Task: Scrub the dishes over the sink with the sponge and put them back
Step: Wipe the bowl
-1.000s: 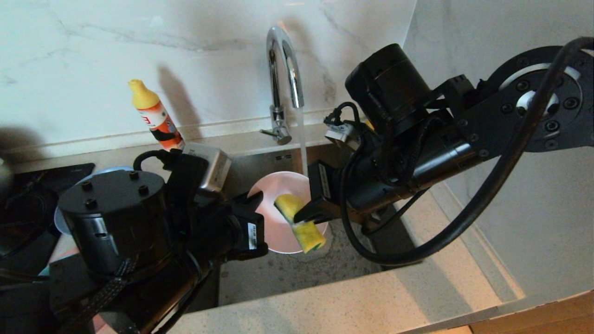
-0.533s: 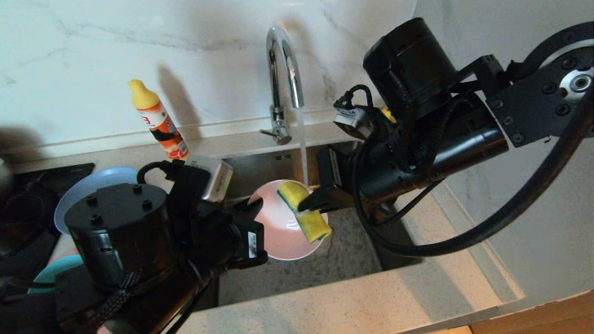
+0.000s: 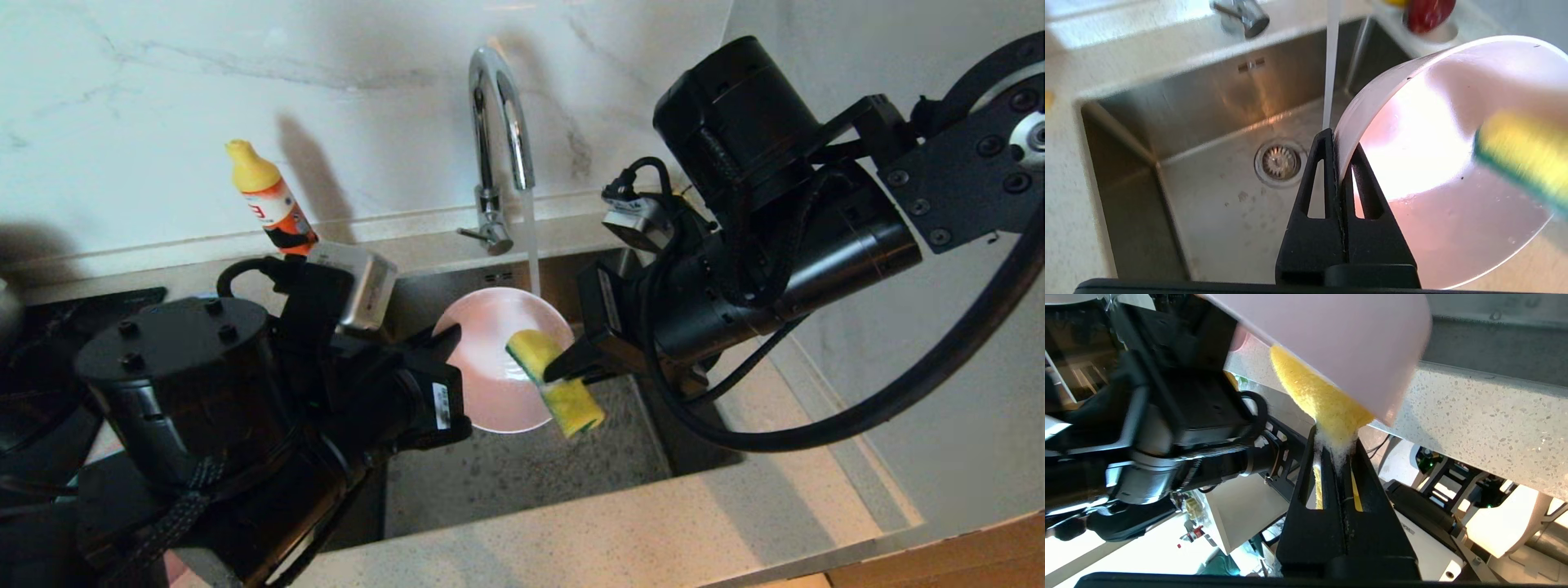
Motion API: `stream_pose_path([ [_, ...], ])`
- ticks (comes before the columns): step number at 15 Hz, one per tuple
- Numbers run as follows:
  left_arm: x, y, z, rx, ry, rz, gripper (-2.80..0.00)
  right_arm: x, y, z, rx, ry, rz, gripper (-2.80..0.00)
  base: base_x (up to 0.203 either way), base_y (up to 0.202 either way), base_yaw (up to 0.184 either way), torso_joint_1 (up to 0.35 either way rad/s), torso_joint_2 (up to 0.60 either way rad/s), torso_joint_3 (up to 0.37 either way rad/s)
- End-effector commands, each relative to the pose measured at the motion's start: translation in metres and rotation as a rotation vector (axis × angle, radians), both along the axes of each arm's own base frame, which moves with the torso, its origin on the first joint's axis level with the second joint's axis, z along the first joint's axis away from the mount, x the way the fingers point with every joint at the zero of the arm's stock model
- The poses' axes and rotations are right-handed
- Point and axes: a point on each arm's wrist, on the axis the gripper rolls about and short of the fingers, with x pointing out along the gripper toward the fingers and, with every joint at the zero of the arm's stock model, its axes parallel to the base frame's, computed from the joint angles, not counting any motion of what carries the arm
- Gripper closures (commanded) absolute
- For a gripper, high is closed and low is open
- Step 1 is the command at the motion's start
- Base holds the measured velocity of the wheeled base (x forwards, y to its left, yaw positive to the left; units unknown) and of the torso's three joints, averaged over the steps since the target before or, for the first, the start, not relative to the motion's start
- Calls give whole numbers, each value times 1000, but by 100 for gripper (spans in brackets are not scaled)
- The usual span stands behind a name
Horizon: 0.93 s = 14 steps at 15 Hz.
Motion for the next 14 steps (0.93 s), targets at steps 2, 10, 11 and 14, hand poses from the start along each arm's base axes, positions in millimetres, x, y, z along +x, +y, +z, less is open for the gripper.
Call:
stream_pose_path([
  [2, 0, 1, 6, -19, -19, 5, 0, 1, 2, -3, -4, 21, -7, 0, 0, 0, 0, 0, 0, 0],
  [10, 3, -2, 3, -11, -9, 5, 0, -1, 32, -23, -32, 45, 60, 0, 0, 0, 0, 0, 0, 0],
  [11, 3, -3, 4, -16, -13, 5, 0, -1, 36, -25, -33, 46, 70, 0, 0, 0, 0, 0, 0, 0],
  [14, 5, -5, 11, -33, -31, 6, 0, -13, 49, -28, -38, 50, 115, 0, 0, 0, 0, 0, 0, 0],
])
